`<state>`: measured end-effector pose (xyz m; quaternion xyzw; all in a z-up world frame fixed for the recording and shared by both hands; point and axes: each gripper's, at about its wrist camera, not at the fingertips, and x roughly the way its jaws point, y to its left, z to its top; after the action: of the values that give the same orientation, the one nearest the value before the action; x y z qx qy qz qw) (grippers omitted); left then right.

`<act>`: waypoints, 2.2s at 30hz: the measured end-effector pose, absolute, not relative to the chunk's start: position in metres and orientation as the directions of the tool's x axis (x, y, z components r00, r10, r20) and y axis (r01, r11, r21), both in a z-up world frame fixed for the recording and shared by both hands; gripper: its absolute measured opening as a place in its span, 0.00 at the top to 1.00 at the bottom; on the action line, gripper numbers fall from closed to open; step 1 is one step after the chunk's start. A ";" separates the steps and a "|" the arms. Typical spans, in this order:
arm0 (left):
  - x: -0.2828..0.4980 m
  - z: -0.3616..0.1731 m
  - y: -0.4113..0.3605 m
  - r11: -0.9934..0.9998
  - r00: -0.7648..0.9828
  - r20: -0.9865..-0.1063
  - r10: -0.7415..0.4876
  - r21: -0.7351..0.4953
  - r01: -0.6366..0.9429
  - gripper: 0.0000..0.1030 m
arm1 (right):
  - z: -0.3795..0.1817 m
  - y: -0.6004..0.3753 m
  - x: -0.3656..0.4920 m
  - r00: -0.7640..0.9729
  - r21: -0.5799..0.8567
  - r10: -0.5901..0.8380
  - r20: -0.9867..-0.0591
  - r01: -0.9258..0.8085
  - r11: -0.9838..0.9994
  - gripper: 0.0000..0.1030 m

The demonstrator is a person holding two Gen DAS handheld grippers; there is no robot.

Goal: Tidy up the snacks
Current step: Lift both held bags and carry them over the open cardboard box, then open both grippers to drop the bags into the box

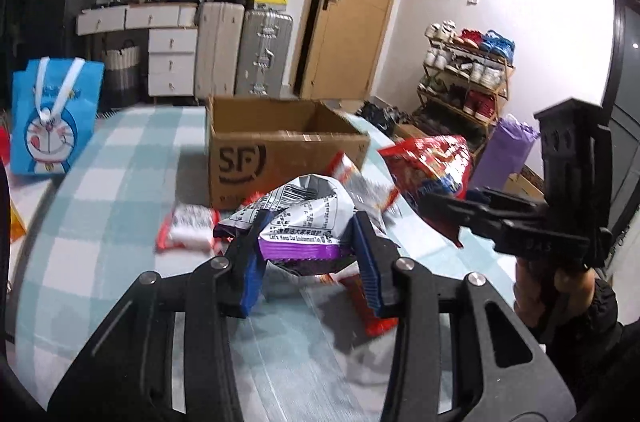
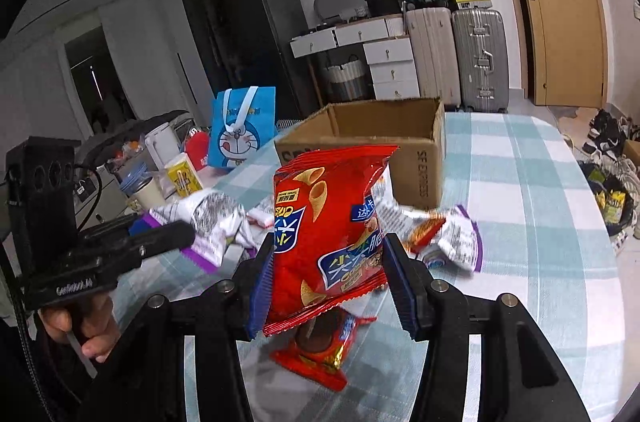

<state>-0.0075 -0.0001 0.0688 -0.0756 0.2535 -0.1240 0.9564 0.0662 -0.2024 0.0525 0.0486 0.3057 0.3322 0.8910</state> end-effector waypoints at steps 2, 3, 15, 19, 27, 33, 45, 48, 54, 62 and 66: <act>-0.002 0.077 0.002 0.962 0.853 -0.452 -0.259 -0.194 0.189 0.64 | 0.057 -0.202 0.069 0.597 0.291 0.624 -0.504 -0.563 0.773 0.50; 0.000 0.082 0.003 0.965 0.860 -0.444 -0.251 -0.189 0.184 0.64 | 0.059 -0.202 0.071 0.599 0.292 0.625 -0.501 -0.563 0.773 0.50; 0.056 0.113 0.023 0.977 0.894 -0.410 -0.182 -0.177 0.118 0.64 | 0.090 -0.200 0.107 0.631 0.291 0.616 -0.471 -0.549 0.784 0.50; 0.080 0.121 0.025 0.980 0.901 -0.402 -0.162 -0.174 0.098 0.64 | 0.098 -0.197 0.119 0.634 0.288 0.618 -0.465 -0.552 0.783 0.50; 0.132 0.131 0.033 0.982 0.906 -0.397 -0.148 -0.170 0.086 0.64 | 0.101 -0.186 0.142 0.631 0.290 0.616 -0.472 -0.549 0.784 0.50; 0.167 0.124 0.032 0.985 0.899 -0.418 -0.132 -0.157 0.072 0.64 | 0.097 -0.176 0.162 0.629 0.300 0.613 -0.478 -0.539 0.787 0.50; 0.234 0.101 0.018 0.989 0.874 -0.469 -0.125 -0.132 0.071 0.64 | 0.086 -0.166 0.205 0.619 0.309 0.600 -0.506 -0.519 0.797 0.50; 0.247 0.091 0.016 0.989 0.867 -0.482 -0.126 -0.126 0.073 0.64 | 0.084 -0.163 0.214 0.619 0.313 0.599 -0.508 -0.515 0.798 0.50; 0.272 0.073 0.007 0.991 0.852 -0.509 -0.122 -0.115 0.073 0.64 | 0.075 -0.154 0.233 0.613 0.320 0.589 -0.527 -0.499 0.805 0.50; 0.300 0.055 -0.006 0.992 0.833 -0.541 -0.115 -0.098 0.074 0.63 | 0.061 -0.141 0.252 0.592 0.313 0.585 -0.555 -0.502 0.806 0.50; 0.307 0.045 -0.010 0.992 0.823 -0.555 -0.121 -0.091 0.085 0.63 | 0.054 -0.138 0.258 0.583 0.318 0.584 -0.565 -0.498 0.806 0.50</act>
<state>0.3067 -0.0097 0.0448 -0.0309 0.2927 -0.0539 0.9542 0.2575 -0.1378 0.0536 0.0627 0.3398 0.3048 0.8876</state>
